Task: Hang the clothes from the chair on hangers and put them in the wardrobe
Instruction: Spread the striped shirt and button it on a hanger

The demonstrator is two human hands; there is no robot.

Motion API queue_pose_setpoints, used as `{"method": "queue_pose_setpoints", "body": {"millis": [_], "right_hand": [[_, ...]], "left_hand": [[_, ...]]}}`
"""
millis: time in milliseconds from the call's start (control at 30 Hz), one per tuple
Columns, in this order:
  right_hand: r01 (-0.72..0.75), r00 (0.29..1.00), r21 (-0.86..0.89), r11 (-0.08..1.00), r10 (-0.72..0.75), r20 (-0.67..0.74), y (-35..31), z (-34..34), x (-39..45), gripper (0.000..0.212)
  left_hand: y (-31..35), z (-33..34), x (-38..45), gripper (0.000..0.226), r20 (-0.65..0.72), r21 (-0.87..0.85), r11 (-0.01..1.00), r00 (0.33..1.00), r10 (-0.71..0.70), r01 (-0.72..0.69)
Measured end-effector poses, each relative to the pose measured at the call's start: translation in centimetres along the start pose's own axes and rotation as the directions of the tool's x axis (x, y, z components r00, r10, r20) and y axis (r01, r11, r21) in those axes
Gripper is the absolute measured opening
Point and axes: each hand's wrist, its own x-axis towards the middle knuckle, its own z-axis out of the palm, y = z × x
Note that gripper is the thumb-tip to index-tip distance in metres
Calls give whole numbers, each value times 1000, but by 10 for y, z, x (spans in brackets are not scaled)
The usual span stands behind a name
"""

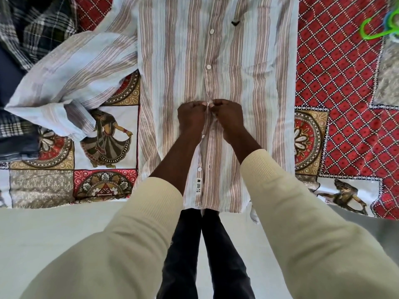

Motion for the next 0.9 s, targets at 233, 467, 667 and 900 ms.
{"method": "queue_pose_setpoints", "body": {"millis": [233,467,667,900], "right_hand": [[-117,993,94,989,119,-25,-5,-4,-1,9],[-36,999,-84,996,35,-14,-6,2,3,15],[105,987,-200,974,-127,-100,6,10,6,17],[220,967,-442,870,-255,-19,12,6,13,22]], "left_hand": [[2,-4,3,11,10,0,1000,1000,-18,18],[11,-11,3,17,100,3,1000,995,-27,27],[14,-13,7,13,140,66,997,989,-43,34],[14,-11,19,22,143,192,981,990,1,-29]]}}
